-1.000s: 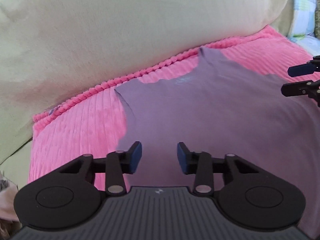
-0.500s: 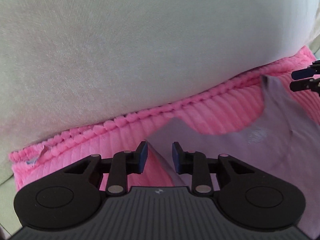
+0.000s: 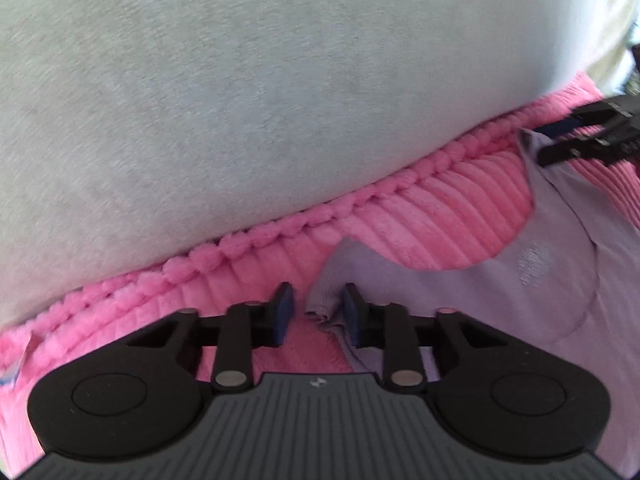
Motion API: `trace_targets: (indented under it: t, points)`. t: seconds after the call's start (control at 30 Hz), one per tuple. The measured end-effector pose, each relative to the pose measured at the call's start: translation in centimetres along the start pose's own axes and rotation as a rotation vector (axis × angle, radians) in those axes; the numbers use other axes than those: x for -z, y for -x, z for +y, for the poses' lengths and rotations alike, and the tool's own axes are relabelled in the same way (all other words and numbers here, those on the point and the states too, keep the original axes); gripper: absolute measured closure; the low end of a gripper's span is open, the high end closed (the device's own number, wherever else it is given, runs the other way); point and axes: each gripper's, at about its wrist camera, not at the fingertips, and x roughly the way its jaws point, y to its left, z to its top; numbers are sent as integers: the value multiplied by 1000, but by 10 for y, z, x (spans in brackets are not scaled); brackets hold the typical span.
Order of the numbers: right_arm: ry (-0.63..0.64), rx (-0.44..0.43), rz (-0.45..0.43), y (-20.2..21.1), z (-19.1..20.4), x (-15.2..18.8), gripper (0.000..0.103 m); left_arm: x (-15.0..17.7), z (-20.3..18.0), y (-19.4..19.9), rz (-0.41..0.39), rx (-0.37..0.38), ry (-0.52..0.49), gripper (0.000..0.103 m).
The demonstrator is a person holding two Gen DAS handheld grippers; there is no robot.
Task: Fold clothes
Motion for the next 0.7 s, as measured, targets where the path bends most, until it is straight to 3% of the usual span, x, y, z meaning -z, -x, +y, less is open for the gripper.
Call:
trace_targets:
  t: [0.1, 0.23, 0.3, 0.37, 0.5, 0.7]
  points:
    - [57, 1, 10, 1, 0, -5, 49, 6, -11, 3, -11, -18, -96, 103]
    - [109, -48, 47, -6, -4, -10, 58, 1, -12, -3, -11, -37, -96, 103]
    - [140, -94, 47, -5, -4, -12, 87, 1, -19, -2, -17, -64, -122, 103]
    - [163, -107, 26, 2, -1, -13, 96, 4, -25, 2, -26, -85, -152, 103]
    - [256, -68, -68, 33, 19, -2, 98, 9, -37, 25, -67, -109, -200, 103]
    - [382, -58, -265, 117, 61, 34, 98, 36, -95, 100, -229, -105, -294, 103]
